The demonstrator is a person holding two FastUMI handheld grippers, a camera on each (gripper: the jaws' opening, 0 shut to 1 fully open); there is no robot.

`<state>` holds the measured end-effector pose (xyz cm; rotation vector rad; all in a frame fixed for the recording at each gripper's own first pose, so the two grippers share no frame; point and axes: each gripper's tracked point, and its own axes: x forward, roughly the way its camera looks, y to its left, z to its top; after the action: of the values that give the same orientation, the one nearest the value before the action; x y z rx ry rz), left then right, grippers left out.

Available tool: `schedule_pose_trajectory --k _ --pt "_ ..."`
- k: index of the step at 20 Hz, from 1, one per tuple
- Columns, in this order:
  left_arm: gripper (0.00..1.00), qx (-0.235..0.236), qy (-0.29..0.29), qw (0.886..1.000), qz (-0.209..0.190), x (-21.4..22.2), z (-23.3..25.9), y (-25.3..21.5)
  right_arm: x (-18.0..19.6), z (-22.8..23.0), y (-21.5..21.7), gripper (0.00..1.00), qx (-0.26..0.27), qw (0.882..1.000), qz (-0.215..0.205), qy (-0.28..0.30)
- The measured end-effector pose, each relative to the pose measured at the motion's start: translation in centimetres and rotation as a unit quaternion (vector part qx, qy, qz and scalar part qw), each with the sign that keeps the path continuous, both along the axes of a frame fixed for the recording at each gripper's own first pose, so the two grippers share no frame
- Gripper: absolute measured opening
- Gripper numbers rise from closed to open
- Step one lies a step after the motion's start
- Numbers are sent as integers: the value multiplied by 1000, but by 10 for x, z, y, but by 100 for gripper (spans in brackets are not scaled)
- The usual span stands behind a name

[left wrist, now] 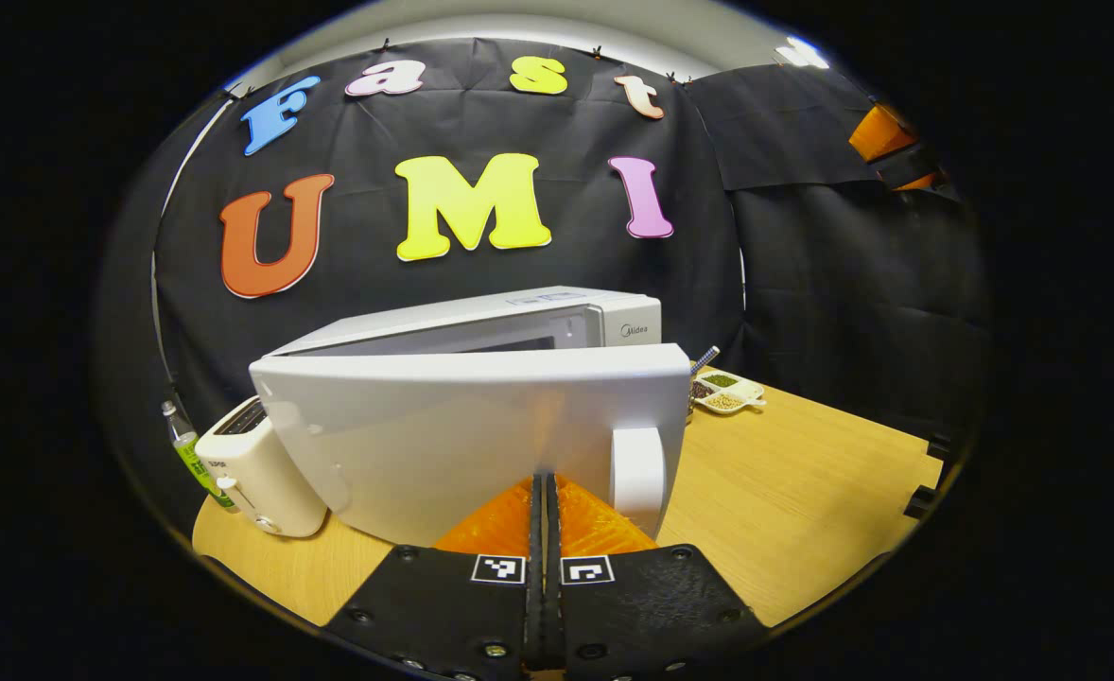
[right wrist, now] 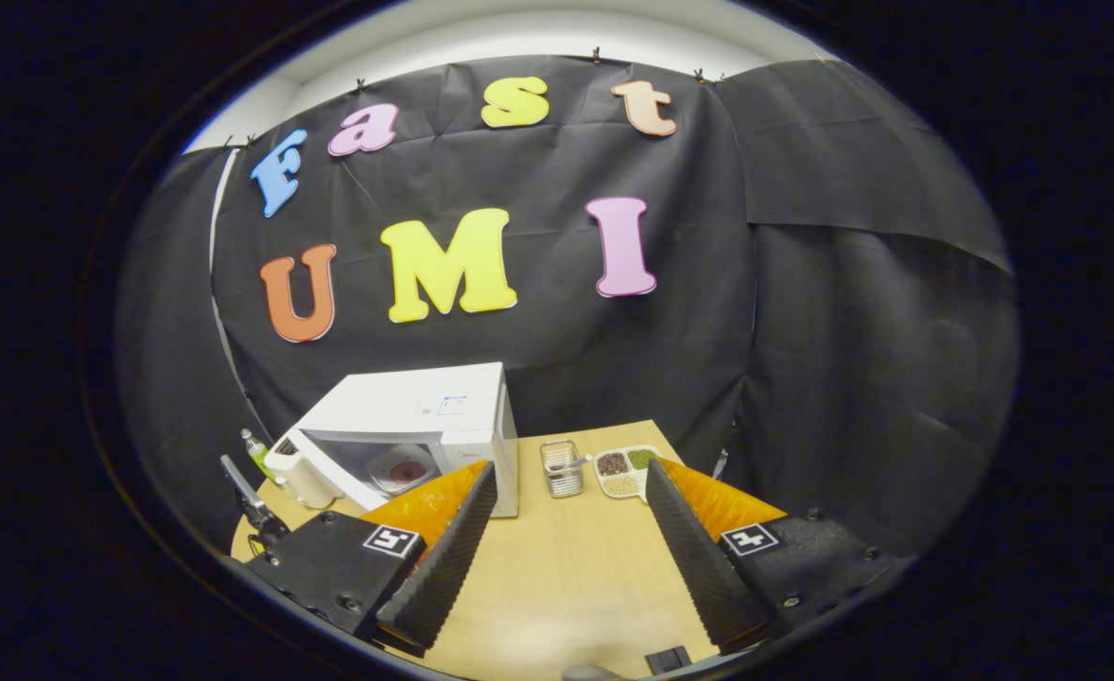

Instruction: Open the microwave oven with the left hand, put the food in, and close the microwave oven.

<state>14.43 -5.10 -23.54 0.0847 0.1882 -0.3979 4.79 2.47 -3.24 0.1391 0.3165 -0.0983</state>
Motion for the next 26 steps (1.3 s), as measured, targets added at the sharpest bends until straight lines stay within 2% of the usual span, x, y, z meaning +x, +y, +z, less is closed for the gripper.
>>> schedule_pose_trajectory --k 1,11,12,13,14,18,25,26 --pt "0 0 -3 1000 -3 6 1 -6 2 1 -4 100 -1 1000 -3 0" --pt "0 -2 -14 1000 -3 71 6 -39 11 -7 -35 100 -7 1000 -24 12" --pt "0 -3 -12 1000 -2 76 4 -42 12 -8 -35 92 -5 1000 -26 14" --pt "0 -5 -11 1000 -3 81 4 -45 13 -7 -36 92 -4 1000 -28 13" --pt "0 -3 -10 1000 1 86 4 -47 14 -6 -36 100 -5 1000 -28 13" --pt "0 -21 -3 1000 14 107 4 -50 19 -9 -34 100 -5 1000 -25 16" --pt "0 -24 -4 1000 19 110 4 -50 27 -13 -31 100 3 1000 -23 21" --pt "0 -25 -5 999 19 110 4 -50 27 -14 -29 92 4 1000 -22 20"
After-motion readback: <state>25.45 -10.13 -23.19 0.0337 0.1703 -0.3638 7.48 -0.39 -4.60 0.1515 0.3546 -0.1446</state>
